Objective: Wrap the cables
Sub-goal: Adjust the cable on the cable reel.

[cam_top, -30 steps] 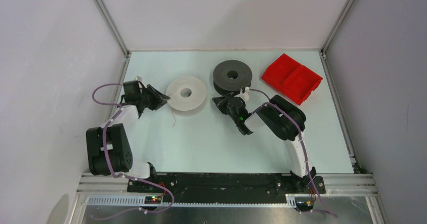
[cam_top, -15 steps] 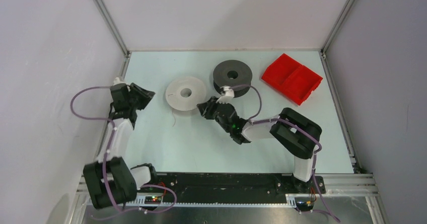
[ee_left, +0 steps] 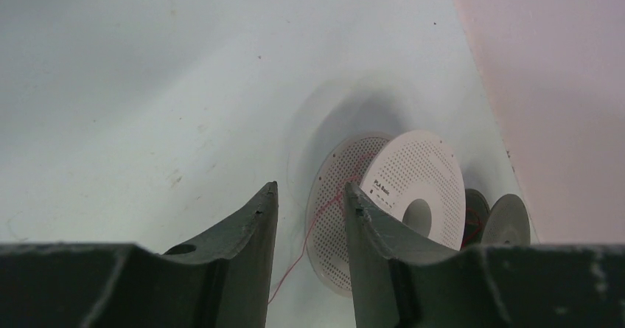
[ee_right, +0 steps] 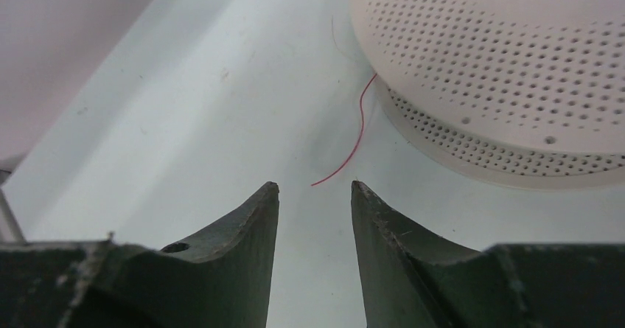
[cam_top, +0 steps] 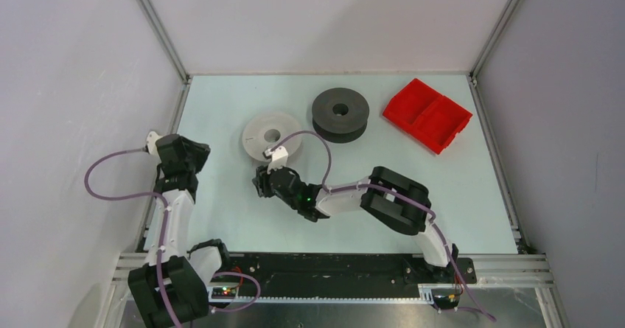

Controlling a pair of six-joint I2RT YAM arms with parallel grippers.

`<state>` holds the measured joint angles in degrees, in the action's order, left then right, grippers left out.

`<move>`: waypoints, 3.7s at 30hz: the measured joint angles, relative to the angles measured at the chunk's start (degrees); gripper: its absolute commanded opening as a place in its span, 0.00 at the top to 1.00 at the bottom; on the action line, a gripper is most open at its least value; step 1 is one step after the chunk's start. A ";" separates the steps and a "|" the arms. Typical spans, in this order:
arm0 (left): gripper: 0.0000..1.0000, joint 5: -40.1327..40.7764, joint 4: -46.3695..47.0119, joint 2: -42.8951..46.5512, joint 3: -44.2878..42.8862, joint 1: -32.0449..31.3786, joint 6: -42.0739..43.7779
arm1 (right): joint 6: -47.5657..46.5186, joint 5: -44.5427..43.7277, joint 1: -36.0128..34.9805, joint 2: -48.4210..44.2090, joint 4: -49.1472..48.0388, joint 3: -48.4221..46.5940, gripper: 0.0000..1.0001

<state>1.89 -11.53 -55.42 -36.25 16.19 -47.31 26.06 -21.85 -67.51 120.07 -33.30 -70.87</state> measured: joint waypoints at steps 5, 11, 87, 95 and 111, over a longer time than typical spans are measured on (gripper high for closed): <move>0.57 0.46 -0.42 -0.02 0.09 0.33 -0.70 | -2.23 -0.37 -1.05 3.80 3.39 -3.78 0.54; 0.57 0.48 -0.44 -0.17 0.09 0.74 -0.76 | -4.13 -2.93 -2.54 7.69 10.36 -10.86 0.54; 0.57 -2.67 -0.66 -3.48 0.09 2.34 -0.81 | -3.54 0.42 5.88 1.60 -12.66 11.30 0.87; 0.57 -2.64 -0.63 -3.41 0.09 2.34 -0.79 | -7.93 3.72 1.27 1.62 -12.44 7.10 0.88; 0.57 -2.56 -0.63 -3.41 0.09 2.34 -0.81 | -8.61 8.98 1.09 10.64 0.61 -6.49 0.91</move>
<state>-0.67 -12.16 -58.83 -36.16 18.52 -48.12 17.45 -12.86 -66.41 130.72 -32.69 -77.36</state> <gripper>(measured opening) 0.429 0.096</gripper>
